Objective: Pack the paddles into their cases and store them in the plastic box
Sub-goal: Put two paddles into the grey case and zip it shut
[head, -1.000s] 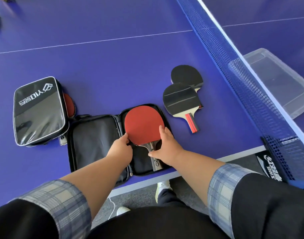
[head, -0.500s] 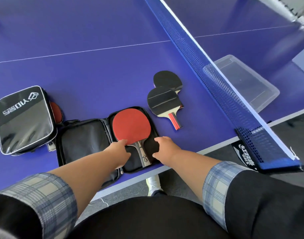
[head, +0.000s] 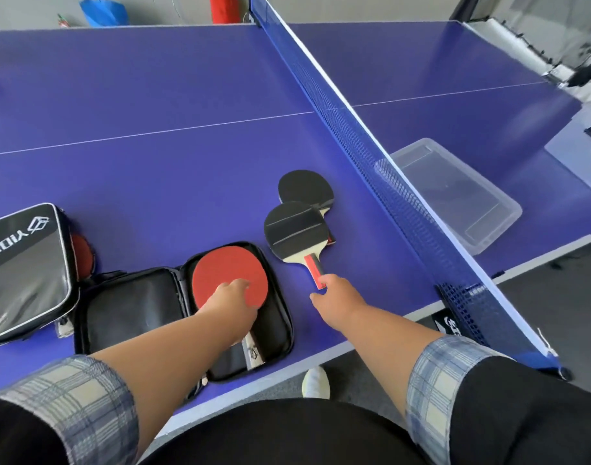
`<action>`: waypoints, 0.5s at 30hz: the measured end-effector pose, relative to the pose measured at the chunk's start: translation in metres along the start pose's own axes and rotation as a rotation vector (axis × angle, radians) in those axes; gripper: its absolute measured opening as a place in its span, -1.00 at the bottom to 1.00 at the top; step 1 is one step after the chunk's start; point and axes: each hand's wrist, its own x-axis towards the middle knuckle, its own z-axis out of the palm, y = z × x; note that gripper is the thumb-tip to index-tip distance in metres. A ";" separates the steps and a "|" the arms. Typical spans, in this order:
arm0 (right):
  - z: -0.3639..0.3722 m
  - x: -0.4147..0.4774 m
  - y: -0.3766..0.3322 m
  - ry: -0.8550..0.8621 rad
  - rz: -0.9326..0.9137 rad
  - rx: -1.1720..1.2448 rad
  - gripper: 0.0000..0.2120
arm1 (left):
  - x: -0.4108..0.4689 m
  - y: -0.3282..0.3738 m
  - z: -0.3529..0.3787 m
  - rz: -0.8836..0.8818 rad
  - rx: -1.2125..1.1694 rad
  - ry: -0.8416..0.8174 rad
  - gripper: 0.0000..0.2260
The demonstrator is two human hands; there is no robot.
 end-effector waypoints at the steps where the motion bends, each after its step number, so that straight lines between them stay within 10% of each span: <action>1: -0.009 0.013 0.000 0.028 0.004 0.040 -0.50 | 0.007 0.011 0.000 -0.003 -0.008 0.005 -0.49; 15: -0.061 0.163 -0.011 -0.022 -0.086 0.003 -0.61 | 0.121 0.121 0.032 -0.519 -1.010 0.071 -0.65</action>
